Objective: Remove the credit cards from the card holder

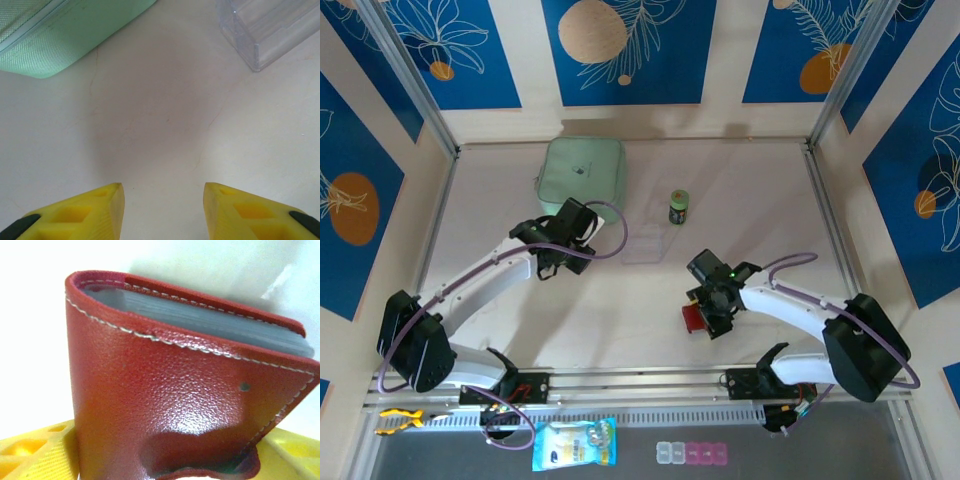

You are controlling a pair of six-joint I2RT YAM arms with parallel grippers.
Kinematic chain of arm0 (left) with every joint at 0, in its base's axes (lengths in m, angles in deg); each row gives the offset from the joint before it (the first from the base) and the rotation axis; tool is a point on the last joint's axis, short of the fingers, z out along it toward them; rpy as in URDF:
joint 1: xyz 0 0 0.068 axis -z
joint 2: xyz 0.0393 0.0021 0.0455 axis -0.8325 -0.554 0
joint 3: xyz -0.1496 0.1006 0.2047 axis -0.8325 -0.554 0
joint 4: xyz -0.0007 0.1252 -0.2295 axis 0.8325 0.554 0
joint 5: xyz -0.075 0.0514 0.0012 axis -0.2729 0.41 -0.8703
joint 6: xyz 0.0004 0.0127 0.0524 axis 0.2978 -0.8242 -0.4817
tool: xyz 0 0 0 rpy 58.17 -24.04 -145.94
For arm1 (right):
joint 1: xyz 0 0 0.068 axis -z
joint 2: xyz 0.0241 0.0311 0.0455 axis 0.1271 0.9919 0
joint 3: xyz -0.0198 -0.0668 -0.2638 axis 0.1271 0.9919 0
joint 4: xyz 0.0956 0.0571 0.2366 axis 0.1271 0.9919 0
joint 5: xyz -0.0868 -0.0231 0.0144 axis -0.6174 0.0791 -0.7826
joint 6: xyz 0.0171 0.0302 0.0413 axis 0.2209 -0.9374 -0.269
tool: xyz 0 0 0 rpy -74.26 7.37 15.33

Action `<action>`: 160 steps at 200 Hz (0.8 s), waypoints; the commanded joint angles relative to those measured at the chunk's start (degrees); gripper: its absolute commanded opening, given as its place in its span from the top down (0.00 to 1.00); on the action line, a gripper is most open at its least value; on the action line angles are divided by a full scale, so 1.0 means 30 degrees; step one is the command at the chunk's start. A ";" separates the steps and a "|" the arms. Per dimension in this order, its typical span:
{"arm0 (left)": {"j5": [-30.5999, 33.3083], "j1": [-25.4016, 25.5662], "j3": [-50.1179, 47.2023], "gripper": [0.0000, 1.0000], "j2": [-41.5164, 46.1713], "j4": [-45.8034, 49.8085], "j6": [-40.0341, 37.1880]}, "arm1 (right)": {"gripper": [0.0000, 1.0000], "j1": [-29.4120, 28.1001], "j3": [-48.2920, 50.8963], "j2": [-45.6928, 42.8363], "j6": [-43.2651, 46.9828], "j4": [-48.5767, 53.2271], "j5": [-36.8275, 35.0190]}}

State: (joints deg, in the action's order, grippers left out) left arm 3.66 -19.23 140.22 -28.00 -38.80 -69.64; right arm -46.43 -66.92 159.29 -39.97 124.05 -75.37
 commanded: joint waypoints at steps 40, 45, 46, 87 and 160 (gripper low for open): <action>0.0083 -0.0202 -0.0104 0.55 -0.0225 0.0097 -0.0320 | 0.27 -0.0198 -0.1373 -0.1615 1.0935 -0.0086 0.0395; 0.0018 -0.0190 -0.0112 0.55 -0.0231 0.0068 -0.0256 | 0.28 -0.0212 -0.1610 -0.1515 1.1871 -0.0184 0.0759; -0.0001 -0.0189 -0.0094 0.55 -0.0201 0.0066 -0.0248 | 0.28 -0.0219 -0.1651 -0.1487 1.2018 -0.0206 0.0833; -0.0143 -0.0216 -0.0013 0.55 0.0216 -0.0373 0.0253 | 0.32 -0.0794 -0.4061 0.0552 1.6008 0.0430 0.2221; -0.1191 -0.0252 -0.2291 0.42 0.2977 -0.1196 0.5340 | 0.37 -0.4067 -1.0899 0.8032 1.9181 0.2242 0.2107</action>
State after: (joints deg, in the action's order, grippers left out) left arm 1.93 -19.39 135.81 -22.62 -41.84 -61.07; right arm -55.68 -93.52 177.97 12.13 127.05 -70.00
